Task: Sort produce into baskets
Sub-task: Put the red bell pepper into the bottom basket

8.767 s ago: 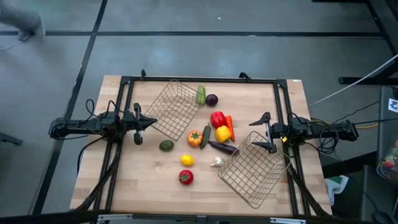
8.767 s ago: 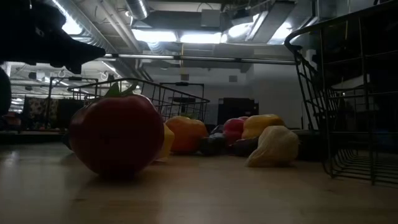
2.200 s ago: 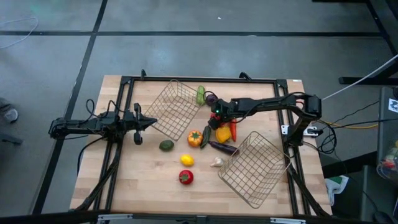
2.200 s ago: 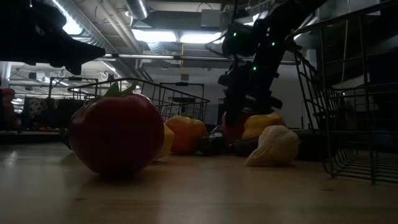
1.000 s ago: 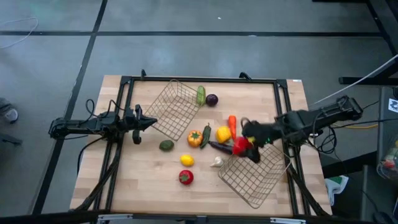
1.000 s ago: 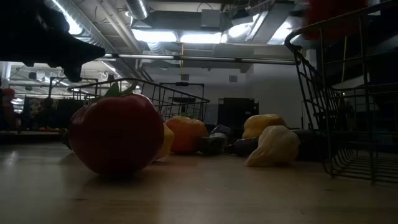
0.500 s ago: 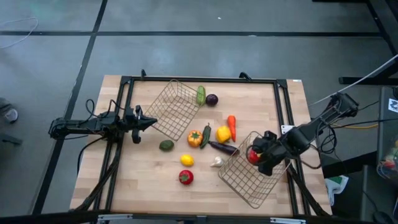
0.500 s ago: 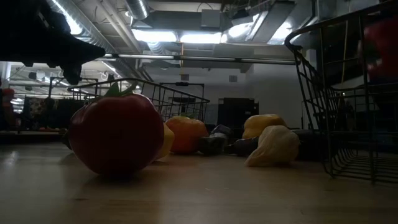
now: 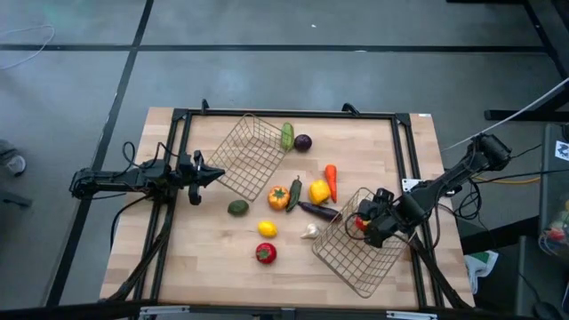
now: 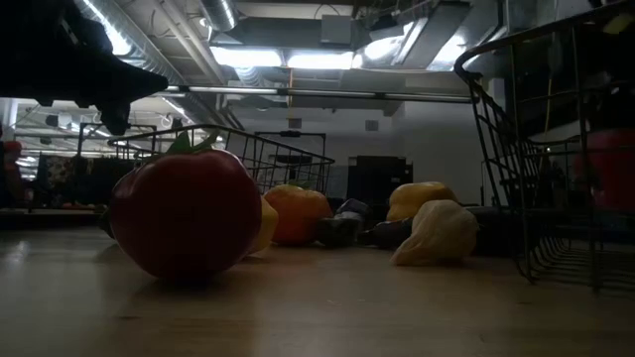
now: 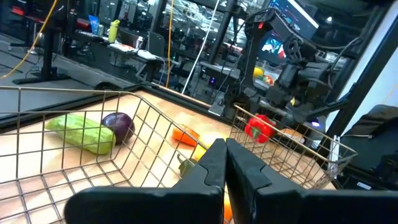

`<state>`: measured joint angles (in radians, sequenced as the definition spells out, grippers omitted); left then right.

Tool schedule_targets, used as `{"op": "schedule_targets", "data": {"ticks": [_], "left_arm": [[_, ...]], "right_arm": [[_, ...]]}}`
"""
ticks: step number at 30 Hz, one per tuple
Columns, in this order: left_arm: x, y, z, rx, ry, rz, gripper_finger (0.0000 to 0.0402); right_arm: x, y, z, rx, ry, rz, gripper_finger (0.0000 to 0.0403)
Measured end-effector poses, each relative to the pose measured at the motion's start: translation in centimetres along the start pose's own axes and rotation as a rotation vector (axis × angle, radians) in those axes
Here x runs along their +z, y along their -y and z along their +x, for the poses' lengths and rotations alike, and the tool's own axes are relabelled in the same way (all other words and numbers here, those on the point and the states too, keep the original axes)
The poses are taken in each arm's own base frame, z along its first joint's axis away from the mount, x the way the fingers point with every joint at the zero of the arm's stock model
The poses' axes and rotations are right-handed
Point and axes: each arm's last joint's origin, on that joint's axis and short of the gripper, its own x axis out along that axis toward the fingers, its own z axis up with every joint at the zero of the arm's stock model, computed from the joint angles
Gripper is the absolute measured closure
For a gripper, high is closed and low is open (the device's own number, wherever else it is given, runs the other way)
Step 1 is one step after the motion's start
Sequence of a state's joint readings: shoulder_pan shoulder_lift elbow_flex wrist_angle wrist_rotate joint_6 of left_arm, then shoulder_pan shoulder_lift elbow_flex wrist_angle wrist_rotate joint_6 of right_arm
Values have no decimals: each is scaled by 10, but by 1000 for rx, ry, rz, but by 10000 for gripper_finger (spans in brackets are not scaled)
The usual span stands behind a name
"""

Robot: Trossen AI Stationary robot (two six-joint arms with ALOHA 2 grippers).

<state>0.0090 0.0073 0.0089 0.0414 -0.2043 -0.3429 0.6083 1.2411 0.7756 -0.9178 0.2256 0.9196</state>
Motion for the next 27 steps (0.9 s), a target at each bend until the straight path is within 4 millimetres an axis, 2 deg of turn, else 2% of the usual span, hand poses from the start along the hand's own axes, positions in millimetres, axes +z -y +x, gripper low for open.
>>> {"op": "schedule_targets", "data": {"ticks": [5, 15, 27], "left_arm": [[0, 0, 0, 0, 0, 0, 402], [0, 0, 0, 0, 0, 1, 402], [0, 0, 0, 0, 0, 1, 402]], "right_arm": [[-5, 3, 10, -15, -1, -3, 72], [-2, 2, 9, -15, 43, -4, 70], [-2, 2, 9, -14, 44, -5, 21]]}}
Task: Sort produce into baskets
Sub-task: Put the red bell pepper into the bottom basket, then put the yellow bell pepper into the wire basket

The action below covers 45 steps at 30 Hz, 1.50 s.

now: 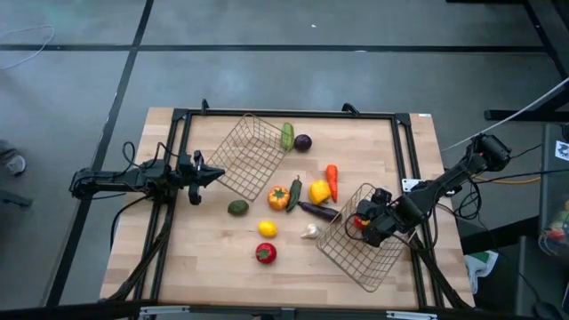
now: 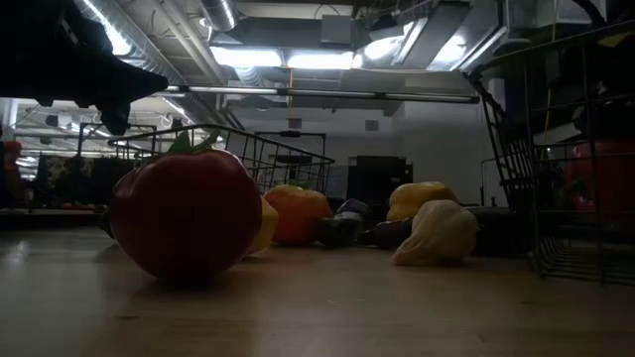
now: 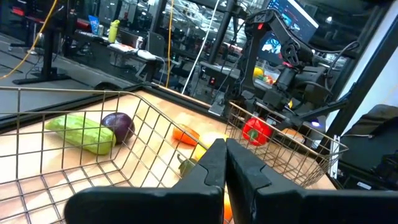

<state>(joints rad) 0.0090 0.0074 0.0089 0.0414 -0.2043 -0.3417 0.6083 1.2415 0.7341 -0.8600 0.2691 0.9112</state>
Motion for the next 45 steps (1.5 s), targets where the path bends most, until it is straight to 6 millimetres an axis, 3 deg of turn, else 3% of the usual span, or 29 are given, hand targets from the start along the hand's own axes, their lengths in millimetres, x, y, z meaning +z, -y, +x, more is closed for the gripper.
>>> {"op": "schedule_targets", "data": {"ticks": [16, 23, 38, 45], "left_arm": [[0, 0, 0, 0, 0, 0, 402], [0, 0, 0, 0, 0, 0, 402], [0, 0, 0, 0, 0, 0, 402], [0, 0, 0, 0, 0, 0, 402]], "right_arm": [[0, 0, 0, 0, -1, -1, 15], [-2, -2, -2, 74, -96, -2, 15], [28, -20, -49, 205, -11, -132, 15], [42, -23, -70, 160, 127, -114, 15]]}}
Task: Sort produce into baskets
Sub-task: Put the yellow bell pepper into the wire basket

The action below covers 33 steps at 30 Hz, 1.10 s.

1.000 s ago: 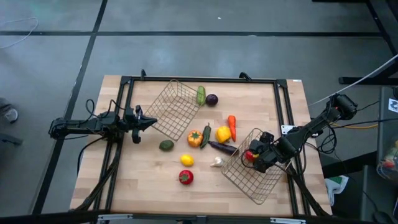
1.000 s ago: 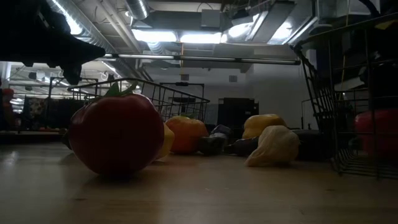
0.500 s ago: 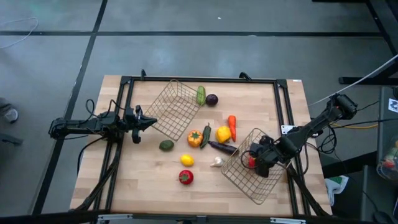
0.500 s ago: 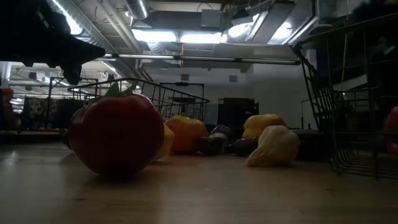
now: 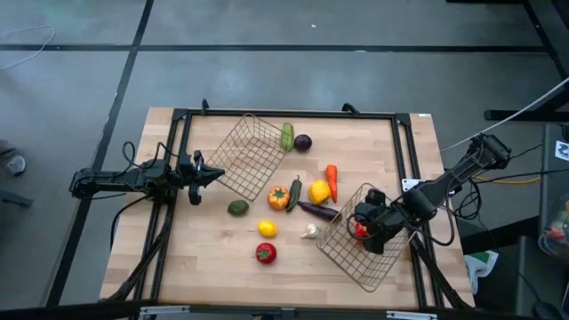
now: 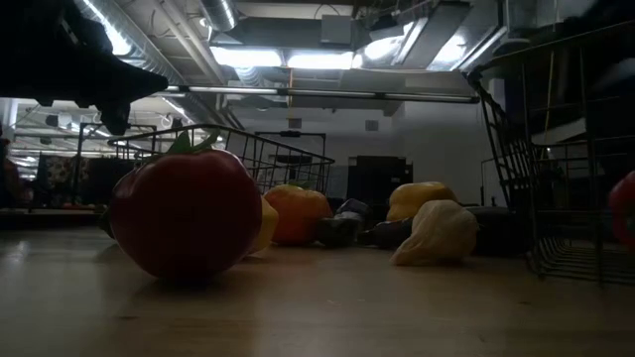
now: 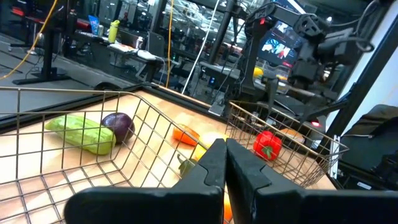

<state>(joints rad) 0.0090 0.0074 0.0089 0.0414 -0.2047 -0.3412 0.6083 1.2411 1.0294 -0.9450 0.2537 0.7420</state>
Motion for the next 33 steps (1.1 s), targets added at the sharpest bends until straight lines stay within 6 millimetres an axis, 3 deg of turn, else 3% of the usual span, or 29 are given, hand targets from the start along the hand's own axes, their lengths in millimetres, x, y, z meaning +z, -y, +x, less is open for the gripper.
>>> {"op": "schedule_targets", "data": {"ticks": [6, 13, 26, 29, 33], "left_arm": [[0, 0, 0, 0, 0, 0, 402], [0, 0, 0, 0, 0, 0, 402], [0, 0, 0, 0, 0, 0, 402], [0, 0, 0, 0, 0, 0, 402], [0, 0, 0, 0, 0, 0, 402]], "right_arm": [[16, 2, -11, -37, 92, -21, 15], [45, 29, -16, -82, 144, 135, 15], [80, 74, -12, -121, 291, 442, 15], [86, 84, -6, -139, 298, 572, 15], [91, 94, 5, -181, 277, 615, 15]]}}
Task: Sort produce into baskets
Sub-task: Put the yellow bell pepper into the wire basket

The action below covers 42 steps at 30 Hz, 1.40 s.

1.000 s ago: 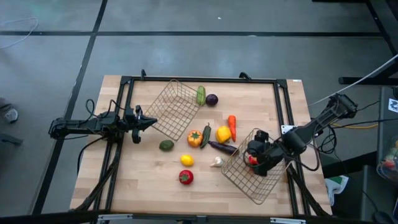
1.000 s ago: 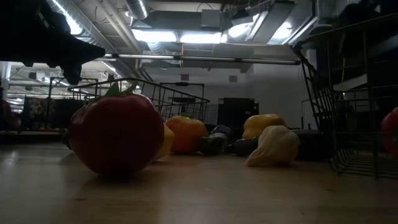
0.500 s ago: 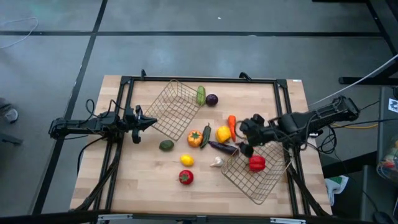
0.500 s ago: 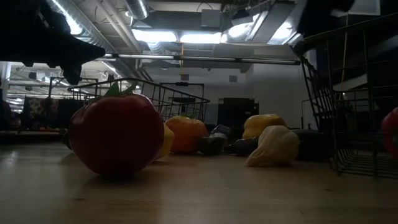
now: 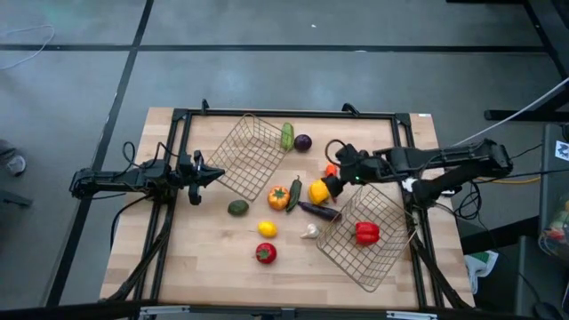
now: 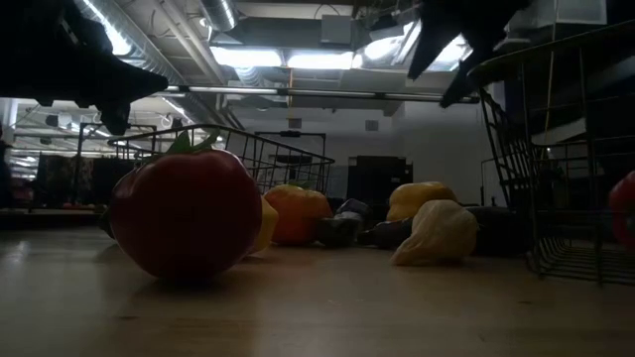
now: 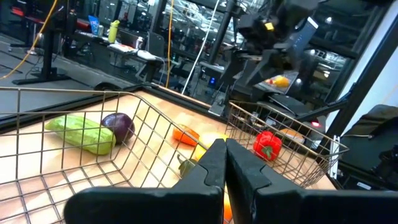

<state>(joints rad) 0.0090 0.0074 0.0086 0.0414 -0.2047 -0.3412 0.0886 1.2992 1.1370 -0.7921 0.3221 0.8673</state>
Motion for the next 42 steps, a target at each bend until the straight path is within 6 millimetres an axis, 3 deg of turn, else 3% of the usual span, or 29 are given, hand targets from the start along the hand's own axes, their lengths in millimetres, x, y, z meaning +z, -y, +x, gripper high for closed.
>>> {"op": "schedule_targets", "data": {"ticks": [21, 42], "left_arm": [[0, 0, 0, 0, 0, 0, 402], [0, 0, 0, 1, -4, 1, 402]], "right_arm": [[-23, -18, 82, -115, -223, 1, 15], [-34, -22, 116, -169, -231, 103, 15]]}}
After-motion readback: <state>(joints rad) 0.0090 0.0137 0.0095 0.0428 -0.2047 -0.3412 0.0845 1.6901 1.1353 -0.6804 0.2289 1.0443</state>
